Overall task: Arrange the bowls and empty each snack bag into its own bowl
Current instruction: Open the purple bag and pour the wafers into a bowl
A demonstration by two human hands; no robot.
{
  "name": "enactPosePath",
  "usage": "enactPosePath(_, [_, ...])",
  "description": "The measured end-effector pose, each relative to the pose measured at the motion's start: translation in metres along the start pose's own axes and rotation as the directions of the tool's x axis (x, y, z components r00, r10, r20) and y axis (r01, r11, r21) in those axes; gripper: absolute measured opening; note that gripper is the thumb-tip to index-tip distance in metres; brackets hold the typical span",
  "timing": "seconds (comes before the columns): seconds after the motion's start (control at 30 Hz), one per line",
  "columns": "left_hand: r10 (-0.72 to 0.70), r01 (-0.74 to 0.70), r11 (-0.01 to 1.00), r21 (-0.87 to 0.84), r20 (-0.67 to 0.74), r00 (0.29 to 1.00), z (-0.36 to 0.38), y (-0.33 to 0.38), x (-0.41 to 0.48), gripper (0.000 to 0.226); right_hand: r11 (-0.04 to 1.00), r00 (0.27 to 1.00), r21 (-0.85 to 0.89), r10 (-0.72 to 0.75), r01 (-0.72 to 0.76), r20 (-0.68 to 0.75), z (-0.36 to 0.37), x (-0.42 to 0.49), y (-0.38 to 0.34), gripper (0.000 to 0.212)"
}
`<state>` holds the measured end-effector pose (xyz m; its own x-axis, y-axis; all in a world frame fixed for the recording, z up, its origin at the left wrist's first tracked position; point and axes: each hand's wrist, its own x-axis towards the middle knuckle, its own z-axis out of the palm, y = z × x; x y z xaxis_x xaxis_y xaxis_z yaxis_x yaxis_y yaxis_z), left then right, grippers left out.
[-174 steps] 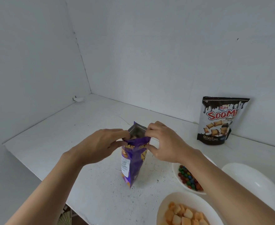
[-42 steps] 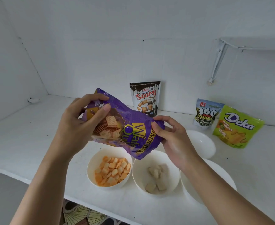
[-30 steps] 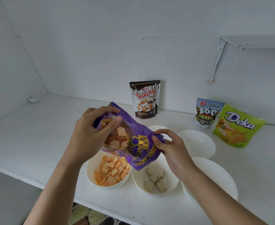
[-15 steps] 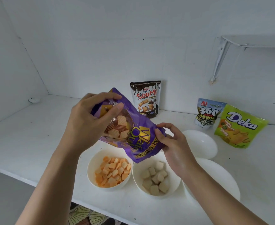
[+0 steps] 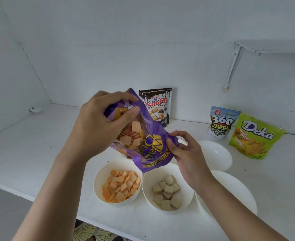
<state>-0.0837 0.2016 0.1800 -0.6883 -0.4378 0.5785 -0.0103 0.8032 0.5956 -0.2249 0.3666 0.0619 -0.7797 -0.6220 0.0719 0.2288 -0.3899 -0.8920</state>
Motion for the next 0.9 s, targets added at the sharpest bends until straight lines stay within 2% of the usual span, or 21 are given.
enactPosePath(0.27, [-0.096,0.096,0.995,0.008,0.056,0.994,0.027,-0.022,-0.025,0.022,0.997,0.999,-0.074,0.037,-0.038,-0.011,-0.018,-0.005,0.022,0.028])
enactPosePath(0.43, [-0.081,0.078,0.995,0.061,0.063,0.995,0.033,-0.023,-0.033,0.022,0.981,0.998,-0.185,0.056,-0.056,-0.004,-0.024,-0.009,0.033,0.035])
enactPosePath(0.53, [-0.031,0.026,0.995,0.096,0.048,0.998,0.026,-0.017,-0.024,0.024,0.994,0.998,-0.090,0.061,-0.062,-0.013,-0.021,-0.007,0.030,0.058])
enactPosePath(0.7, [0.082,-0.081,0.982,0.170,0.003,0.997,0.006,0.004,0.004,0.023,0.982,0.998,0.179,0.051,-0.056,0.034,-0.008,0.002,0.010,0.033])
enactPosePath(0.9, [0.137,-0.135,0.971,0.198,0.007,0.991,-0.002,0.020,0.022,0.025,0.965,0.997,0.255,0.037,-0.053,0.070,-0.002,0.001,0.000,0.021])
